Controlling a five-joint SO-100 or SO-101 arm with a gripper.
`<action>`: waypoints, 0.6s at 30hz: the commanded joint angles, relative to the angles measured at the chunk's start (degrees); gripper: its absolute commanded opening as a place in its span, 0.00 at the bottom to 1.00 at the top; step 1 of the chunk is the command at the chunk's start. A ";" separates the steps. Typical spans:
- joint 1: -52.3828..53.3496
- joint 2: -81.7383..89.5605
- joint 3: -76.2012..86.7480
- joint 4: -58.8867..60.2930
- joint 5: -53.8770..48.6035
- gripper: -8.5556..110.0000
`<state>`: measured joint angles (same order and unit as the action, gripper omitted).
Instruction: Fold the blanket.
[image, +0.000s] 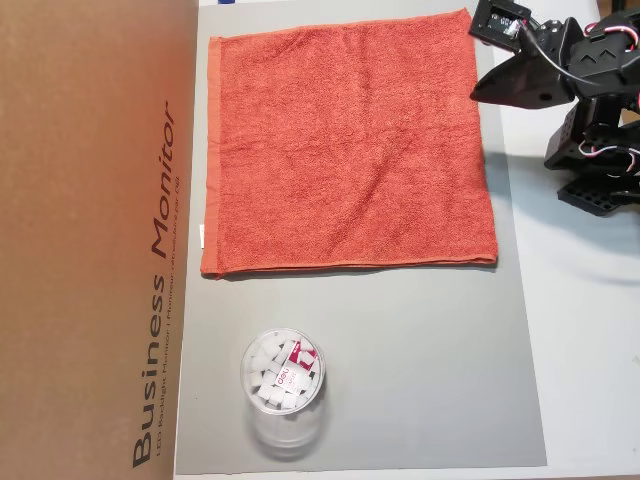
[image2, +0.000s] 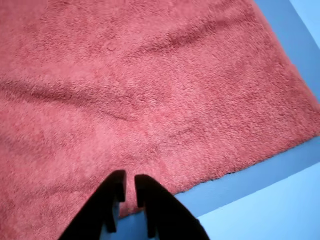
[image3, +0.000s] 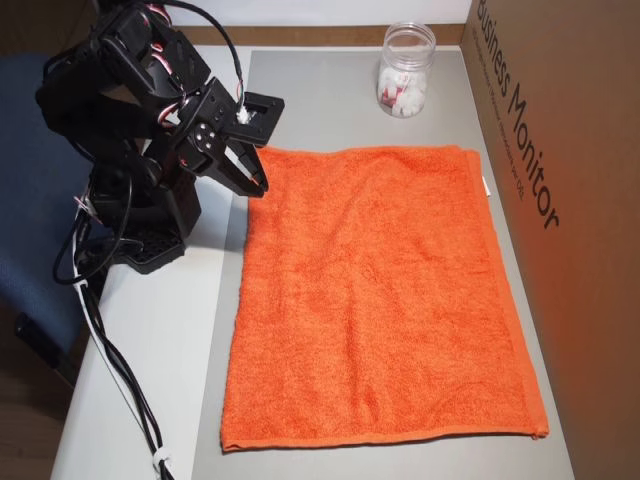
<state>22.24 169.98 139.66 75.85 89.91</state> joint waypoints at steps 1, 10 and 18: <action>2.90 -1.76 -5.01 0.18 0.26 0.07; 14.06 -6.42 -11.60 0.18 0.35 0.07; 24.08 -10.28 -16.00 0.18 0.35 0.07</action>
<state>43.68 160.66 126.74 75.85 90.26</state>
